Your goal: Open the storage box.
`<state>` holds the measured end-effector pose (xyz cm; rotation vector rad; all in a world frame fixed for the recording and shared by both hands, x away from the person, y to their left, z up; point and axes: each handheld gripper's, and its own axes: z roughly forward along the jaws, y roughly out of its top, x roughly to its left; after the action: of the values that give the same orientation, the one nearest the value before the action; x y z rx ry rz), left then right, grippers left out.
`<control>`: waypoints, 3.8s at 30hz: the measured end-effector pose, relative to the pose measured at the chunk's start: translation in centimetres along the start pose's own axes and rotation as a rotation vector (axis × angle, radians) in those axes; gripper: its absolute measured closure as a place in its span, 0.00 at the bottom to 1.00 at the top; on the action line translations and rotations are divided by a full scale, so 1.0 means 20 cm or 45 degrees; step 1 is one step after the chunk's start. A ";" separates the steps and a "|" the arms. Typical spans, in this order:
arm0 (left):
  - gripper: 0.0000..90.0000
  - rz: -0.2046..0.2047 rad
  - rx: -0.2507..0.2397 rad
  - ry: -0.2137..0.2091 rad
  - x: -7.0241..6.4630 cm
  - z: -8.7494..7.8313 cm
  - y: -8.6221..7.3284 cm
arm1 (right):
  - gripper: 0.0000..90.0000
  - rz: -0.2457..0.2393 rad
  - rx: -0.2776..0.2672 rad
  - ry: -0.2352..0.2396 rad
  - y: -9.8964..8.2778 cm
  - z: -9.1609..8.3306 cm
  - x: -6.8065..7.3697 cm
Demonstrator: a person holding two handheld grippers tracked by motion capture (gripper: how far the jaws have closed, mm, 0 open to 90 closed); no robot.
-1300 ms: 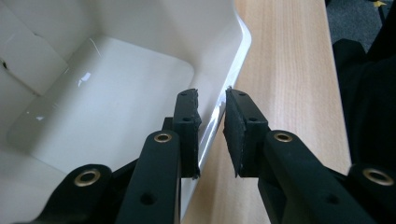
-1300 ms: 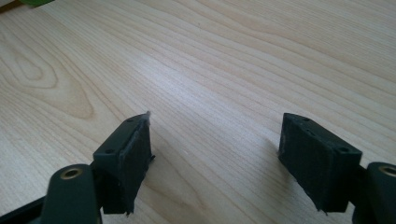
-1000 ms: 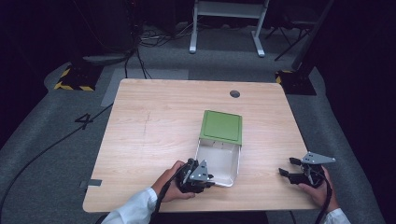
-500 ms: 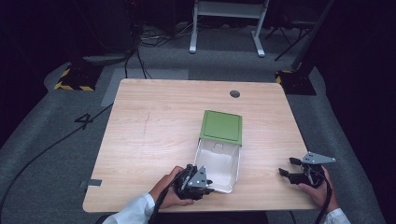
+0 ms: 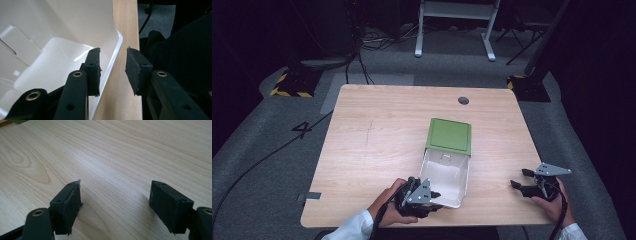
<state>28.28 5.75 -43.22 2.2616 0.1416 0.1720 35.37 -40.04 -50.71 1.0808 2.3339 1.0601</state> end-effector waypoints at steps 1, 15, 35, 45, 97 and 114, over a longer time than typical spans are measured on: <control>0.72 0.011 -0.011 0.007 0.00 -0.01 0.01 | 0.28 -0.001 0.000 0.000 0.00 0.00 0.00; 0.71 0.005 -0.102 0.150 0.08 -0.22 0.05 | 0.28 -0.001 0.000 0.000 0.00 0.00 0.00; 0.64 -0.158 -0.082 0.463 0.29 -0.48 -0.16 | 0.28 -0.001 0.001 -0.001 0.00 0.00 0.00; 0.49 -0.260 0.065 0.583 0.35 -0.53 -0.32 | 0.28 -0.001 0.001 -0.001 0.00 0.00 0.00; 0.19 -0.729 0.158 0.674 0.36 -0.58 -1.00 | 0.28 0.000 0.001 0.001 0.00 0.00 0.00; 0.18 -0.776 0.162 0.691 0.37 -0.59 -1.02 | 0.28 0.000 0.001 -0.006 0.00 0.00 0.00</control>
<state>32.71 28.87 -50.75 2.1343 1.1334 0.4503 35.35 -40.05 -50.71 1.0820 2.3304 1.0556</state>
